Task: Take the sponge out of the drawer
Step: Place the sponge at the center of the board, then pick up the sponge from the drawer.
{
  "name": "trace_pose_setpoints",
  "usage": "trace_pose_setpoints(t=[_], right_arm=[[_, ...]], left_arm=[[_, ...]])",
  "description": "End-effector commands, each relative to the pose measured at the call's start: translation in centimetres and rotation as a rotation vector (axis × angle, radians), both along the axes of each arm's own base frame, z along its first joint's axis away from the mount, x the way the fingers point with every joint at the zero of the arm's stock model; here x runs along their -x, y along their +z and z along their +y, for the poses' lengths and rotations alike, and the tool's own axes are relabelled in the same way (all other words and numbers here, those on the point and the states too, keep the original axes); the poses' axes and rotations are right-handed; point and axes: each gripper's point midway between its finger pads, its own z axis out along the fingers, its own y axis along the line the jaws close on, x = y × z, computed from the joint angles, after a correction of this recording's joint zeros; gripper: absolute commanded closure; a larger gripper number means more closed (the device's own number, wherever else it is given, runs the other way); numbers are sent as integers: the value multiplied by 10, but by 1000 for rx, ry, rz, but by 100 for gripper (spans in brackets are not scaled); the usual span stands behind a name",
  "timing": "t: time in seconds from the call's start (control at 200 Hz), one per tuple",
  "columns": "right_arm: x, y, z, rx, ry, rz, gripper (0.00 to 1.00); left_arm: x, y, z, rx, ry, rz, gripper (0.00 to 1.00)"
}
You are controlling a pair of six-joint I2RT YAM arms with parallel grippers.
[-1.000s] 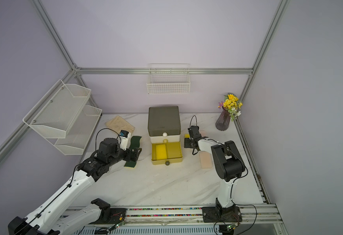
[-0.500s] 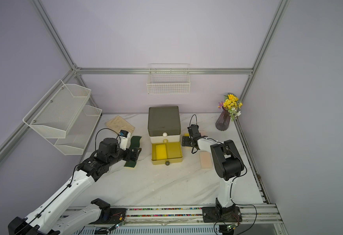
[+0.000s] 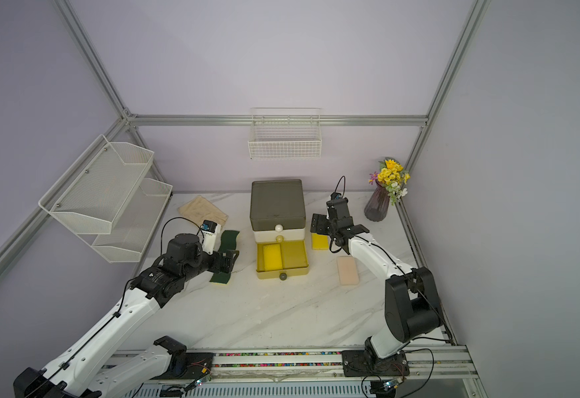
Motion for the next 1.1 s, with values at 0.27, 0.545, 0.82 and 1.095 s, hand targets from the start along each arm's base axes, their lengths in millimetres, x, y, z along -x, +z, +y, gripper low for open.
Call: trace_pose_setpoints(t=[0.27,0.545,0.82,1.095], right_arm=[[71,63,37,-79,87,-8,8],[114,53,108,-94,213,57,7],[135,29,151,-90,271,100,7],[132,-16,178,2,265,142,7]], left_arm=[[-4,12,3,6,7,-55,0],[-4,12,4,2,13,-57,0],[-5,16,11,-8,42,-78,0],[-5,17,12,-8,47,-81,0]])
